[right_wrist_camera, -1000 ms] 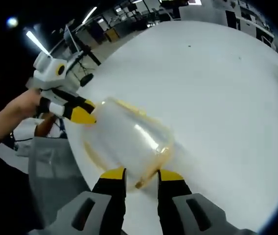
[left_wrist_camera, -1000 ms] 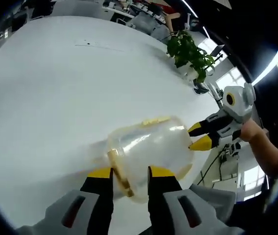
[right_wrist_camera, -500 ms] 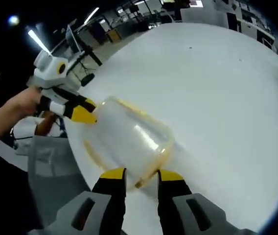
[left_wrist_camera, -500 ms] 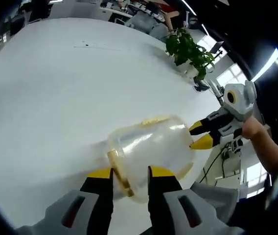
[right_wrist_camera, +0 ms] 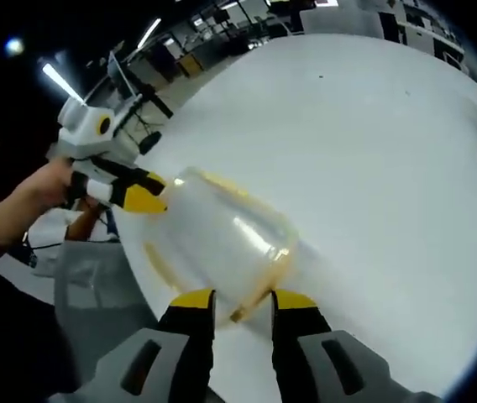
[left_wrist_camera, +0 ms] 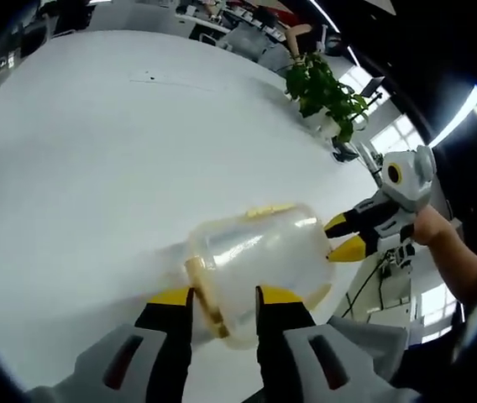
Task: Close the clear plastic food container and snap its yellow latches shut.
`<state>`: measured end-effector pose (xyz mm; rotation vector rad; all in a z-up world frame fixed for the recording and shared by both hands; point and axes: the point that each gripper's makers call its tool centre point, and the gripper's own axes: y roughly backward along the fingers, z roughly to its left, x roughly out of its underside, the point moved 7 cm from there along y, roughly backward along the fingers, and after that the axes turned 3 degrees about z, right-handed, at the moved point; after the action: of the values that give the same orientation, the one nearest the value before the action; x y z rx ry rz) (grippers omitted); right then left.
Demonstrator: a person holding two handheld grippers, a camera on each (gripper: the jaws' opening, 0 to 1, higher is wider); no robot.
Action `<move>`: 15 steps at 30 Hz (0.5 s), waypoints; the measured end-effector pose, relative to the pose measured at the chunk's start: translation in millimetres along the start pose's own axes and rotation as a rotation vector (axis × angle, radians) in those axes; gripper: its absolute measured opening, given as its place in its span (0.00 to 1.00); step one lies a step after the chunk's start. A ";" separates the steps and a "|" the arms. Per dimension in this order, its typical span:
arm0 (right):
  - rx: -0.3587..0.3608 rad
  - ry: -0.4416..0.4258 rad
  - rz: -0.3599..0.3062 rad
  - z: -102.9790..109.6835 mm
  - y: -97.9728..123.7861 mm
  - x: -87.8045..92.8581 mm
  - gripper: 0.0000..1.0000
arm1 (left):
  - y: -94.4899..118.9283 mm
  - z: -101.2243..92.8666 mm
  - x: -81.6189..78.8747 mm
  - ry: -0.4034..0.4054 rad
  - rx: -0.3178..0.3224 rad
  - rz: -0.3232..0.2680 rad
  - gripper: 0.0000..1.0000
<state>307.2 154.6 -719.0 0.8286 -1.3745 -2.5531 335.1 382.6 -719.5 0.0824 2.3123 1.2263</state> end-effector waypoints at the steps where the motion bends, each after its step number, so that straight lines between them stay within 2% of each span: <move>1: 0.003 0.008 -0.004 0.8 -0.1 0.2 0.25 | 0.0 -0.3 -0.3 -0.005 -0.002 -0.001 0.28; 6: 0.001 0.037 -0.012 0.7 2.9 1.2 0.24 | 1.9 0.5 -3.1 -0.009 -0.013 -0.022 0.29; 9: 0.056 0.107 -0.015 -3.3 10.4 -2.5 0.21 | 3.9 0.8 -3.4 0.011 -0.013 -0.032 0.30; 15: 0.039 0.100 -0.072 -4.1 17.7 -10.4 0.22 | 11.8 -1.8 -13.0 -0.026 -0.021 -0.069 0.32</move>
<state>315.5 145.0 -702.4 1.0152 -1.3927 -2.5066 343.3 384.5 -704.0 0.0108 2.2600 1.2081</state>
